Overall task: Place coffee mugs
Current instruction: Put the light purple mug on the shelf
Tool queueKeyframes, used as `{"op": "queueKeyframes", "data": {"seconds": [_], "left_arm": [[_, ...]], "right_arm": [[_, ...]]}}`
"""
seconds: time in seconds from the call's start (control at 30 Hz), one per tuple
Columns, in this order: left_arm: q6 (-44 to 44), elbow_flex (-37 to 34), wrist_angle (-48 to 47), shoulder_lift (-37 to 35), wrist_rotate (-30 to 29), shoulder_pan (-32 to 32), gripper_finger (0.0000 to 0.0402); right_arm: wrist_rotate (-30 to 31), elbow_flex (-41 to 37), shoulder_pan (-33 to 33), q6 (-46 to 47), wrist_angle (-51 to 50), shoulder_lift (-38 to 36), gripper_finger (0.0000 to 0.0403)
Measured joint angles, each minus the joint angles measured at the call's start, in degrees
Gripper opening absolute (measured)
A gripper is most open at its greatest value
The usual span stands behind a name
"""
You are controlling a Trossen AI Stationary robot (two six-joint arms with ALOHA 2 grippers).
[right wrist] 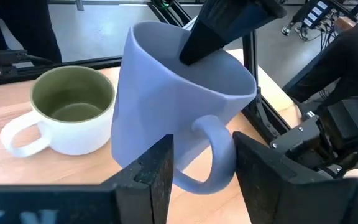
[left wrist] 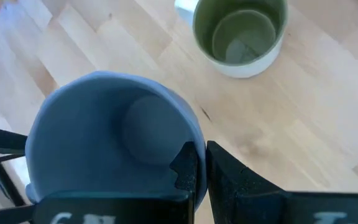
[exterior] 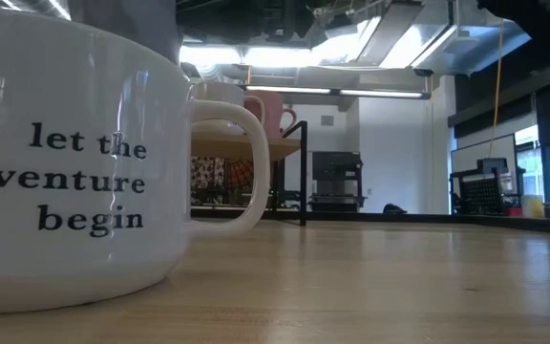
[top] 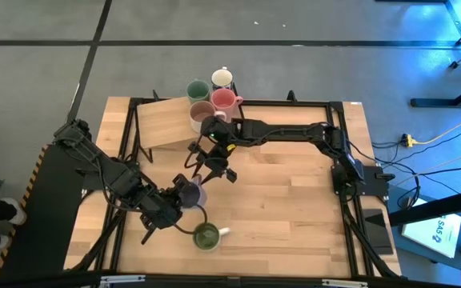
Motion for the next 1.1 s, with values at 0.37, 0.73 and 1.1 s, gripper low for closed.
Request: {"op": "queueKeyframes", "data": {"seconds": [0.37,0.73,1.1], "left_arm": [[5.38,-0.02,-0.27,0.17,-1.34,0.75,0.0010],[8.22,-0.13,-0.10,0.37,-1.52,1.51,0.0010],[1.18,-0.11,2.46,0.07,-2.60,1.45,0.0088]], "right_arm": [[-0.44,0.07,0.07,-0.21,0.25,0.54,0.0120],[2.64,0.09,-0.04,2.06,0.25,1.05,0.0024],[2.89,-0.04,0.11,1.81,0.20,1.18,0.0023]]}}
